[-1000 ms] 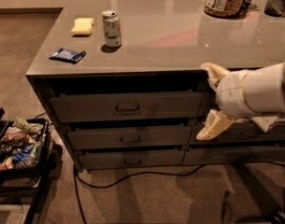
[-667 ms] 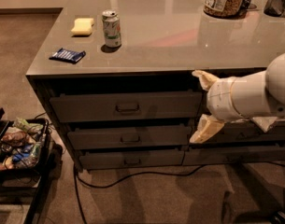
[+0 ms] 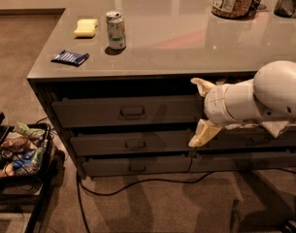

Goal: Open top drawer

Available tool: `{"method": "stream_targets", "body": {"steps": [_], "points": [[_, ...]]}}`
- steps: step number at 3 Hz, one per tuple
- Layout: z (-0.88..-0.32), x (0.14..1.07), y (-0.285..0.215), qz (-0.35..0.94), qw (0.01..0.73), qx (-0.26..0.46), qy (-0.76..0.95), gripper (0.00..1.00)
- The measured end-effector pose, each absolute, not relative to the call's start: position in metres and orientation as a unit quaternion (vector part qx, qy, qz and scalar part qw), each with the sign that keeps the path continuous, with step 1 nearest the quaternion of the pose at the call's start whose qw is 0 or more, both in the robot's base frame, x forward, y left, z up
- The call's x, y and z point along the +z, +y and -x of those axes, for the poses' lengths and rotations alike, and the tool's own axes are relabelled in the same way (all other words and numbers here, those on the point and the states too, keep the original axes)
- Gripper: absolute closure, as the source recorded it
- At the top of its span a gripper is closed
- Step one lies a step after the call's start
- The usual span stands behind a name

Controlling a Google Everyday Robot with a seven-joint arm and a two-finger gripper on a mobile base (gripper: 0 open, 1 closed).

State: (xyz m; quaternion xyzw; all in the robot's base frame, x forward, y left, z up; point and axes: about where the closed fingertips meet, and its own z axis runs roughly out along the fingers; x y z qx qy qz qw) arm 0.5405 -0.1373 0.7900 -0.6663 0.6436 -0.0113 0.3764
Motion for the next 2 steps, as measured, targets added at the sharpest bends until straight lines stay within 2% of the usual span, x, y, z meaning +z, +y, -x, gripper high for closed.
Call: {"method": "stream_targets", "body": {"steps": [2], "points": [[-0.546,0.755,-0.13,0.674,0.367,-0.007,0.641,0.0]]}}
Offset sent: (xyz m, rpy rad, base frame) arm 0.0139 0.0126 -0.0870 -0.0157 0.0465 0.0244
